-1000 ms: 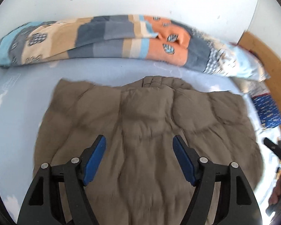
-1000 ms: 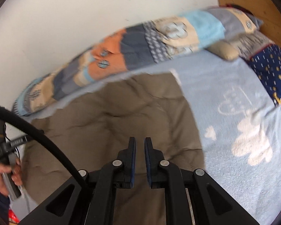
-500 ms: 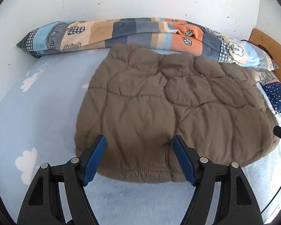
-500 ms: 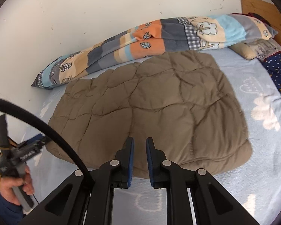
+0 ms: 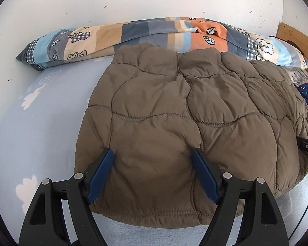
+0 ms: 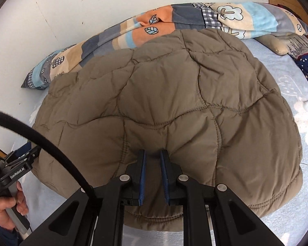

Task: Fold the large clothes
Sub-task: 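Grasp the jacket hem with both tools, then fold the hem toward the collar with both tools and open them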

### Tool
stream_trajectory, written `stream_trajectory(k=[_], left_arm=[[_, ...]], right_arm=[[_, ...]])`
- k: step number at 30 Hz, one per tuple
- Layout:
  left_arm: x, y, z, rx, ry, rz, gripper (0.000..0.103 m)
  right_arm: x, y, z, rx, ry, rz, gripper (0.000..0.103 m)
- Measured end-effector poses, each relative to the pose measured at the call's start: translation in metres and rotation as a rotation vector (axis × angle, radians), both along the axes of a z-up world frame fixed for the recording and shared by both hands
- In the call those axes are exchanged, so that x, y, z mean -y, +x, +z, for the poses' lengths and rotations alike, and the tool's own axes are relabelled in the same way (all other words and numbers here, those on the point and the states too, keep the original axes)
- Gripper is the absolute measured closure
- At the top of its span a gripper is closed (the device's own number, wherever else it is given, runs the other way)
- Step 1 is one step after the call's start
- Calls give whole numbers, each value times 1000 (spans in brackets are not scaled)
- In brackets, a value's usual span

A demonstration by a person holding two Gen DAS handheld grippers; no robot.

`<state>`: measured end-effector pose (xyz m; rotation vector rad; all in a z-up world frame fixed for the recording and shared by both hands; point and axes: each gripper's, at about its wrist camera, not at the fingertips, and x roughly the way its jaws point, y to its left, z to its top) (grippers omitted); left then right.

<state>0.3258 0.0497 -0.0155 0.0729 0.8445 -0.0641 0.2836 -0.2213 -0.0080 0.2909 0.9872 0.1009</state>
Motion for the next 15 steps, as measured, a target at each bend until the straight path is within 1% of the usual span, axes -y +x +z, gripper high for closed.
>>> stream_trajectory(k=[4,10,15], left_arm=[[0,2,-1,2,0,4,24],[1,4,0,7,10,4,24],[2,6,-1,14,19,5,23]], right_arm=[[-1,1,-3,-3,-8,6,87],[3,3,-6,-7,19,2,87],[1,3,-7,-5,8,10,87]])
